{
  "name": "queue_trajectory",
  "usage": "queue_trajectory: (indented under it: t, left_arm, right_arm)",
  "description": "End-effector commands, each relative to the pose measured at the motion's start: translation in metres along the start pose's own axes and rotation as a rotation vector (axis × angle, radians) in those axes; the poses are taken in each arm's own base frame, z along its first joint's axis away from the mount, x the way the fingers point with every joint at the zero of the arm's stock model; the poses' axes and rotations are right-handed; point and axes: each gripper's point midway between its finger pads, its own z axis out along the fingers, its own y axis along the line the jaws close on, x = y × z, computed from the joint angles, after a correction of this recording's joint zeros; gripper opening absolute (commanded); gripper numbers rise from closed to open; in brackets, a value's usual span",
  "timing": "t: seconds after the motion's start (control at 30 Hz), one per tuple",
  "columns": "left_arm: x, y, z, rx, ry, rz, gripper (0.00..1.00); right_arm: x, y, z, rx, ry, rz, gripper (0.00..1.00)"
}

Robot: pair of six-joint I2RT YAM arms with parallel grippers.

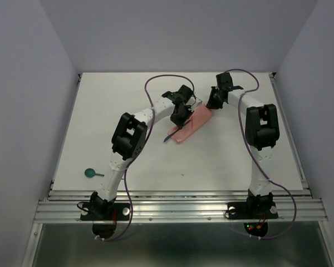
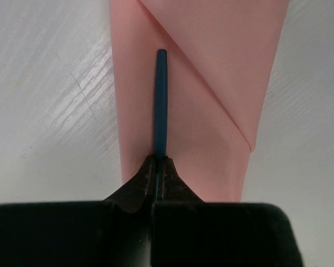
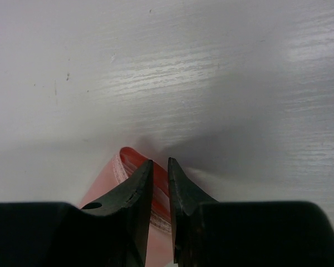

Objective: Fold the napkin into a case and place the utensils inside
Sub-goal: Stuff the knife into the folded napkin.

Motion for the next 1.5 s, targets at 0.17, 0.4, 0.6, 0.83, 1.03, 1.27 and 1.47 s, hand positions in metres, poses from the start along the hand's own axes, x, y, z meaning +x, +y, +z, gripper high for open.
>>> queue_trajectory:
  t: [0.17, 0.4, 0.6, 0.83, 1.03, 1.27, 1.47]
  left_arm:
    - [-0.017, -0.002, -0.009, -0.019, -0.030, -0.040, 0.00]
    - [-0.024, -0.002, -0.009, -0.014, -0.050, -0.041, 0.00]
    - [-0.032, -0.004, -0.007, 0.002, -0.066, -0.038, 0.00]
    - [-0.043, -0.002, -0.009, -0.005, -0.094, -0.020, 0.00]
    - [-0.057, 0.000, -0.011, -0.013, -0.127, -0.001, 0.00]
    - [-0.060, -0.001, -0.005, -0.001, -0.137, 0.011, 0.00]
    - [-0.058, 0.002, -0.007, -0.020, -0.137, 0.014, 0.00]
  right_arm:
    - [0.005, 0.024, -0.003, -0.051, -0.001, -0.046, 0.23]
    - [0.017, 0.025, -0.004, -0.062, 0.019, -0.053, 0.22]
    - [0.023, 0.029, -0.007, -0.076, 0.025, -0.068, 0.22]
    - [0.034, 0.038, -0.009, -0.100, 0.042, -0.087, 0.22]
    - [0.045, 0.037, -0.010, -0.102, 0.060, -0.095, 0.22]
    - [0.051, 0.041, -0.012, -0.111, 0.068, -0.102, 0.22]
    - [0.054, 0.039, -0.013, -0.107, 0.071, -0.100, 0.22]
